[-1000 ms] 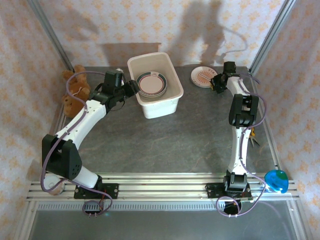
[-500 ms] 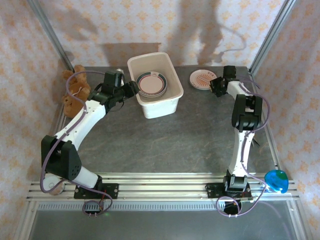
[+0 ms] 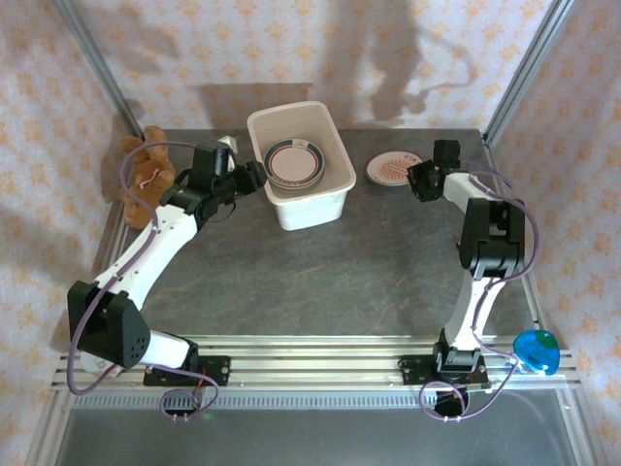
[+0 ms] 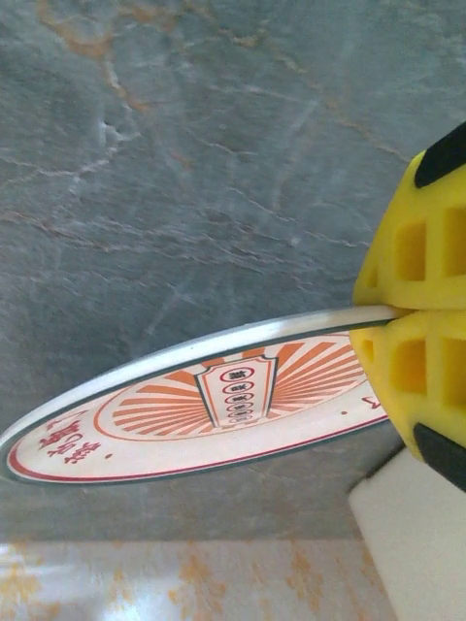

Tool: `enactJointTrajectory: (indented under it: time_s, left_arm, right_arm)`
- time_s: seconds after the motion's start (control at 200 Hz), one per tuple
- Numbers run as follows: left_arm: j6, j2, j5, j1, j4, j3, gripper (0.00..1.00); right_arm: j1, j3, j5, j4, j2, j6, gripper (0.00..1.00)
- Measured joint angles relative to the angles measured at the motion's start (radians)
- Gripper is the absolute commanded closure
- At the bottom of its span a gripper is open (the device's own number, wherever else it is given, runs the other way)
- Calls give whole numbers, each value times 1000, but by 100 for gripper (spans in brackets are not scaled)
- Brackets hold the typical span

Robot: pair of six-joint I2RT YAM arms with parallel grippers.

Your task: Place the plates into the plastic bin on the countertop

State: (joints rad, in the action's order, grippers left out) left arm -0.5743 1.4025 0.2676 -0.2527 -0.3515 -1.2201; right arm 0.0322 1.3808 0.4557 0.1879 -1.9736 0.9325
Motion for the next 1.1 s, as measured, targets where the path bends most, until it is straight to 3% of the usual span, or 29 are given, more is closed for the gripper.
enactJointTrajectory:
  time_s: [0.18, 0.485, 0.626, 0.781, 0.946, 1.101]
  left_arm:
    - [0, -23, 18, 0, 2, 14, 46]
    - [11, -80, 37, 27, 4, 40, 45]
    - [10, -82, 72, 61, 14, 42, 46]
    - [-2, -83, 97, 88, 26, 44, 45]
    - [-3, -91, 119, 94, 27, 45, 45]
    - [-3, -137, 118, 106, 23, 65, 45]
  right_arm:
    - [-43, -70, -57, -13, 156, 10, 100]
    - [-73, -39, -154, 6, 353, -1, 100]
    - [-135, 109, -177, 71, 342, -31, 100]
    - [-295, 289, -232, 89, 294, -39, 100]
    - [-449, 353, -279, 89, 217, -8, 100]
    - [-521, 369, -330, 92, 114, 26, 100]
